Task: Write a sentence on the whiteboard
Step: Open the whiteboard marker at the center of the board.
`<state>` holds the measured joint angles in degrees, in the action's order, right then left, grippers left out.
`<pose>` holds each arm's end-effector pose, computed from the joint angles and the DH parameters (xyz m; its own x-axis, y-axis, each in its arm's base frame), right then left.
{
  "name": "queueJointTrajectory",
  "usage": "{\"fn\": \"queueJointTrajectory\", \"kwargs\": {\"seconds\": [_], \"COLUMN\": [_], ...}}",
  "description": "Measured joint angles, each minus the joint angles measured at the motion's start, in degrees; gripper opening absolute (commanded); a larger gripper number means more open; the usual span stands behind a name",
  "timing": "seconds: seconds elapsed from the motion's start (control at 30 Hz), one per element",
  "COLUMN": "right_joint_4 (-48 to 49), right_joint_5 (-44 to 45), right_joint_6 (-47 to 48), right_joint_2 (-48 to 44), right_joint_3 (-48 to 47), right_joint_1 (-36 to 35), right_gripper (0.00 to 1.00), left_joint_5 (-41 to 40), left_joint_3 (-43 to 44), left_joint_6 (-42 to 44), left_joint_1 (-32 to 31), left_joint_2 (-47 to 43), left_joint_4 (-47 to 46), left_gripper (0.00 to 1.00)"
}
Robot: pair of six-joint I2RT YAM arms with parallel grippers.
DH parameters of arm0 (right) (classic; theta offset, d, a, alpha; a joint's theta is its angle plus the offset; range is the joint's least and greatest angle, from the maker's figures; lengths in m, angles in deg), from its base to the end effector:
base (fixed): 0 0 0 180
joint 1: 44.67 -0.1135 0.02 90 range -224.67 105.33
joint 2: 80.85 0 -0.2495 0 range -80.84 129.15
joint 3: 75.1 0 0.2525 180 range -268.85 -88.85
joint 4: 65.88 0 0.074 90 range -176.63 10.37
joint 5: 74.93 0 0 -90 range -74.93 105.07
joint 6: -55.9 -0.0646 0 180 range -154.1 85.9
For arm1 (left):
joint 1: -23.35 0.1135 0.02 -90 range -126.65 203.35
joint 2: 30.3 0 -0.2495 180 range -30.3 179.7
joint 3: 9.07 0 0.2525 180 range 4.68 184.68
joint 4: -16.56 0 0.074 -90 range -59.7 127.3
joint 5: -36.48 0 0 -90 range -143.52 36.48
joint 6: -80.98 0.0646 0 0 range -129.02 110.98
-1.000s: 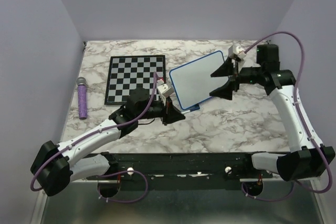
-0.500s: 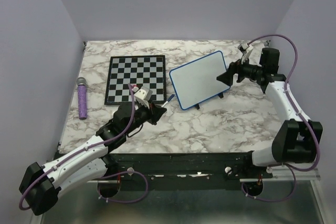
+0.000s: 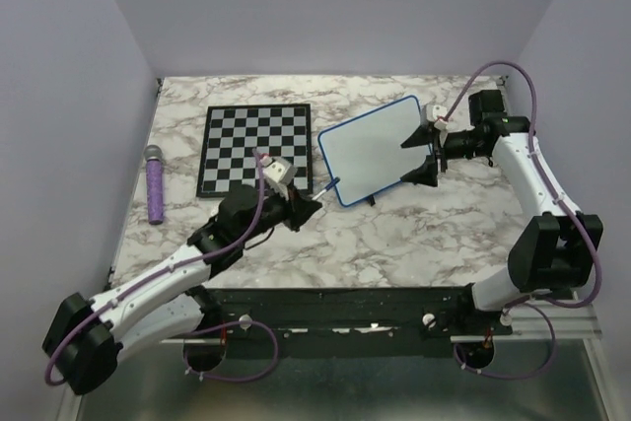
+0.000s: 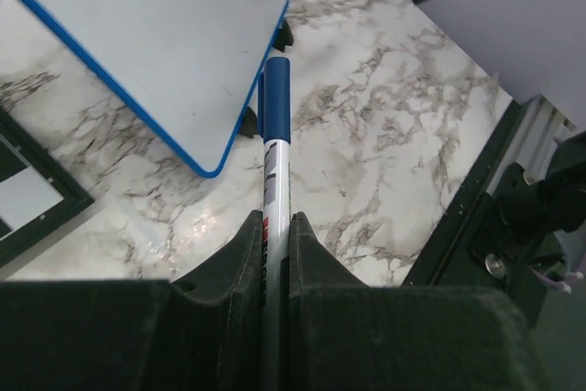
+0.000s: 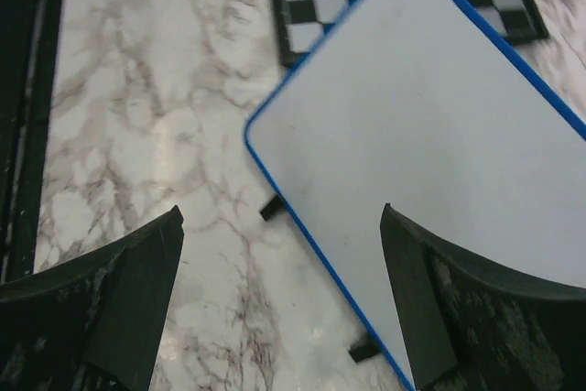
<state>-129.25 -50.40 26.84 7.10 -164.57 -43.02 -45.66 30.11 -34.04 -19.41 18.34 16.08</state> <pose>0.3126 0.0498 0.2806 -0.0635 -0.3612 -0.9303 -0.9730 0.2298 -0.0228 0.1706 -0.1698 0.2377 -0.4302 -0.1728 -0.8860 0.6508 0.6208 -0.4371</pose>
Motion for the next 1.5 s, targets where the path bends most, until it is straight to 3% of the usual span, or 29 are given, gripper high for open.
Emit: {"fn": "queueJointTrajectory", "kwargs": {"seconds": [0.03, 0.1, 0.2, 0.37, 0.43, 0.6, 0.83, 0.97, 1.0, 1.03, 1.37, 1.5], "right_joint_4": [-6.73, -12.83, -18.25, -14.12, -11.67, -8.15, -7.13, -6.64, -6.23, -5.95, -4.94, -5.81], "right_joint_5": [-1.57, -2.84, -3.87, -3.78, -3.45, -1.16, 2.82, 4.61, 4.90, 5.22, 7.37, 9.49], "right_joint_6": [10.73, 19.56, 26.36, 19.87, 16.46, 11.43, 7.65, 6.47, 6.23, 5.95, 6.43, 8.87], "right_joint_2": [-1.07, -2.47, -6.16, -13.92, -14.88, -13.03, -9.60, -9.29, -9.20, -9.09, -10.34, -11.45], "right_joint_3": [-0.13, -0.11, 0.70, 5.25, 5.62, 5.62, 5.84, 6.05, 6.05, 6.08, 7.26, 8.92], "right_joint_1": [-1.66, -6.34, -11.82, -18.60, -20.31, -23.91, -28.13, -28.74, -28.83, -28.87, -28.50, -22.40], "right_gripper": [0.93, 0.93, 0.91, 0.89, 0.83, 0.63, 0.52, 0.23, 0.09, 0.02, 0.01, 0.01], "left_joint_5": [2.27, 6.38, 11.17, 16.61, 18.18, 20.55, 22.16, 22.75, 22.88, 22.97, 22.51, 21.38], "left_joint_3": [2.05, 6.05, 10.14, 13.86, 14.71, 15.39, 15.39, 15.39, 15.39, 15.37, 14.99, 14.51], "left_joint_6": [1.05, 3.32, 6.73, 10.23, 10.91, 11.78, 11.74, 11.65, 11.58, 11.54, 13.25, 14.97], "left_joint_1": [0.00, -0.07, -0.46, -1.60, -2.14, -3.15, -3.39, -3.39, -3.41, -3.43, -3.80, -3.48], "left_joint_2": [1.88, 5.20, 7.72, 10.40, 11.80, 14.05, 14.38, 14.36, 14.36, 14.36, 13.07, 9.70], "left_joint_4": [0.72, 2.40, 4.70, 7.76, 8.44, 9.70, 9.49, 9.11, 9.11, 9.09, 10.34, 13.49], "left_gripper": [0.00, 0.00, 0.00, 0.00, 0.00, 0.00, 0.00, 0.00, 0.00, 0.00, 0.00, 0.00]}}
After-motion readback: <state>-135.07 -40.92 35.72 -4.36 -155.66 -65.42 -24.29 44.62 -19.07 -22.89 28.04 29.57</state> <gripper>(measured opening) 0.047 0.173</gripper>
